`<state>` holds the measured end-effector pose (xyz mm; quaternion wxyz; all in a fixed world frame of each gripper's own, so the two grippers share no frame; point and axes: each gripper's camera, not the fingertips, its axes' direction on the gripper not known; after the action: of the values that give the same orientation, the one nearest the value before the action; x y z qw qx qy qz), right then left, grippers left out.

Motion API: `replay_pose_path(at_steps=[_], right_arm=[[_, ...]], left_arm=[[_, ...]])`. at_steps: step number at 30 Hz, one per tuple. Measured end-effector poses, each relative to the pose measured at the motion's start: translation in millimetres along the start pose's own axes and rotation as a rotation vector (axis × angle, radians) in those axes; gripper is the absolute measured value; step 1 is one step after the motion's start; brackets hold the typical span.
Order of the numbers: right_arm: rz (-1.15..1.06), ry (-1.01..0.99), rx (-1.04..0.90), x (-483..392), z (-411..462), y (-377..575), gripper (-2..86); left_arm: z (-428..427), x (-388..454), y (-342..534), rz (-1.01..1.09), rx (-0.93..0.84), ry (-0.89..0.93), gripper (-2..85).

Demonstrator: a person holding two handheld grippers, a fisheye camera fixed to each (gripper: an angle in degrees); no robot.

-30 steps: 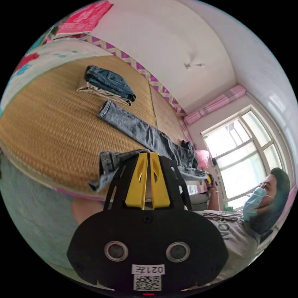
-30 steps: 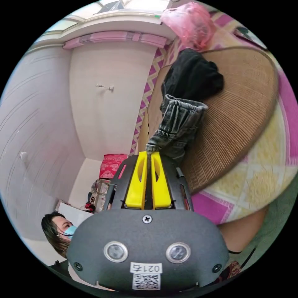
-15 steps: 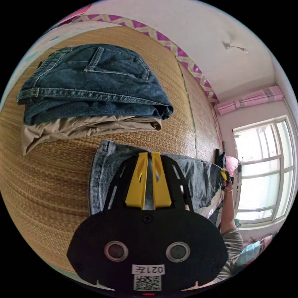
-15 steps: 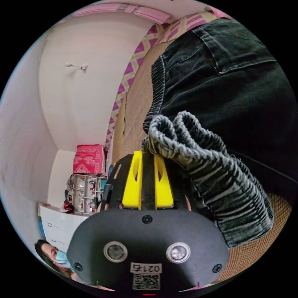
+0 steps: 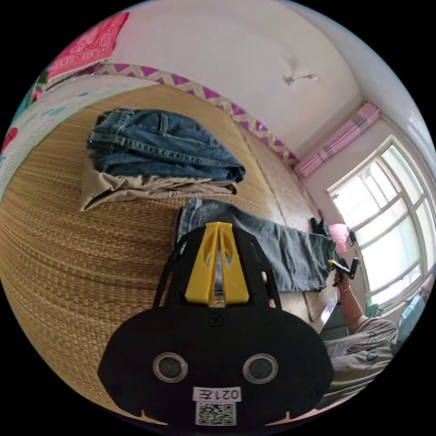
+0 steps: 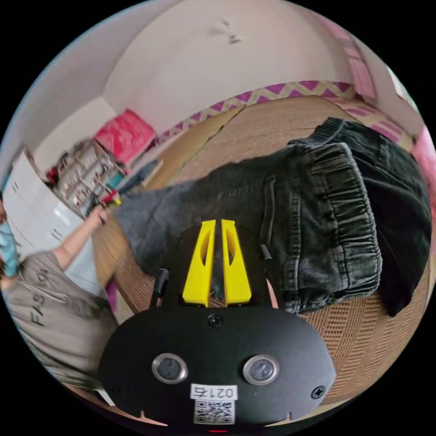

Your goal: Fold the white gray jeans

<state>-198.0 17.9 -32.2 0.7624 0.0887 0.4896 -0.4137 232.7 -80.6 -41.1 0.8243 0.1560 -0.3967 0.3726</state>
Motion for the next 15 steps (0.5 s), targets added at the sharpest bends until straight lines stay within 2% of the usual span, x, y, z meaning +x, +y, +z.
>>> replay_pose_path(at_steps=[1, 6, 9, 13, 15], right_arm=[[-0.038, 0.020, -0.014, -17, 9, 4, 0.8], [-0.085, -0.105, 0.084, -70, 17, 7, -0.3], [-0.133, -0.139, 0.084, -100, 25, 3, -0.4], [-0.198, -0.157, 0.091, -136, 26, 9, -0.5], [-0.213, -0.149, 0.092, -147, 28, 15, -0.5]], left_arm=[[9, 0, 4, -0.009, -0.092, -0.021, -0.3], [34, 14, 19, 0.027, -0.242, -0.215, -0.6], [37, 32, 15, 0.052, -0.303, -0.291, -0.9], [40, 64, 22, 0.203, -0.380, -0.464, -0.9], [41, 68, 29, 0.239, -0.386, -0.490, -0.9]])
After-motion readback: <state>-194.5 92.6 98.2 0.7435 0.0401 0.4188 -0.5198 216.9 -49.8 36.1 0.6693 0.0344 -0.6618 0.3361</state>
